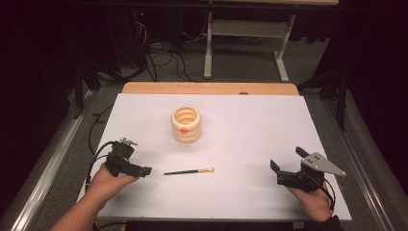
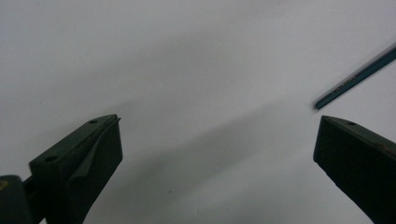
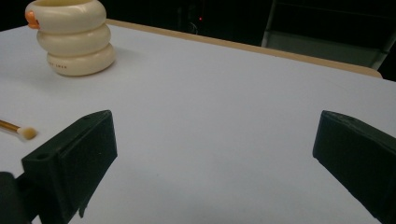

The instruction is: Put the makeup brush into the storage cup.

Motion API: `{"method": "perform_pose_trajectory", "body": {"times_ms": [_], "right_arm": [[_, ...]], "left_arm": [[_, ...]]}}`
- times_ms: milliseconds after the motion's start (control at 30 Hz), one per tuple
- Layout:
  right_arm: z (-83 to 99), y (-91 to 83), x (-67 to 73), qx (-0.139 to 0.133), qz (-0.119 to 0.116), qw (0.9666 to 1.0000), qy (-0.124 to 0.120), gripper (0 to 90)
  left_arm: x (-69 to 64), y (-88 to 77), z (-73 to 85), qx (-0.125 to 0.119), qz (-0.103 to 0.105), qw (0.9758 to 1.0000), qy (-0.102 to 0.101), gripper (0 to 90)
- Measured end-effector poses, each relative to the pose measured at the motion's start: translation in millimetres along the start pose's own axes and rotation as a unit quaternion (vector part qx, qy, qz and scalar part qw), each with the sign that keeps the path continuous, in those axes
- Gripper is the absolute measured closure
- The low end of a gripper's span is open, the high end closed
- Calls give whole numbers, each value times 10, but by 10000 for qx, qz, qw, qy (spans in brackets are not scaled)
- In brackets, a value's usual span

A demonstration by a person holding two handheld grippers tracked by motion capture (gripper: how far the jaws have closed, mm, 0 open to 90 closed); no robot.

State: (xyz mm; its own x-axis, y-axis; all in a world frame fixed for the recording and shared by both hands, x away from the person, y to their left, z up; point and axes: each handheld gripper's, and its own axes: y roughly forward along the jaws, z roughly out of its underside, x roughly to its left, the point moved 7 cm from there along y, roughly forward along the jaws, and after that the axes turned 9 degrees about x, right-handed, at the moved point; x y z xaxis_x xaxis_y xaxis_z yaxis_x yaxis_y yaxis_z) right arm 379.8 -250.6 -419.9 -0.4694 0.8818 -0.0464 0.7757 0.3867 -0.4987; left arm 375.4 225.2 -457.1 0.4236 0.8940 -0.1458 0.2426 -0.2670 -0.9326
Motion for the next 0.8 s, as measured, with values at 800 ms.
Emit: {"method": "perform_pose_trajectory", "body": {"times_ms": [800], "right_arm": [[-19, 53, 52, 112, -95, 9997, -176, 9]], "left_arm": [[-153, -22, -96, 392, -4, 9988, 298, 5]]}}
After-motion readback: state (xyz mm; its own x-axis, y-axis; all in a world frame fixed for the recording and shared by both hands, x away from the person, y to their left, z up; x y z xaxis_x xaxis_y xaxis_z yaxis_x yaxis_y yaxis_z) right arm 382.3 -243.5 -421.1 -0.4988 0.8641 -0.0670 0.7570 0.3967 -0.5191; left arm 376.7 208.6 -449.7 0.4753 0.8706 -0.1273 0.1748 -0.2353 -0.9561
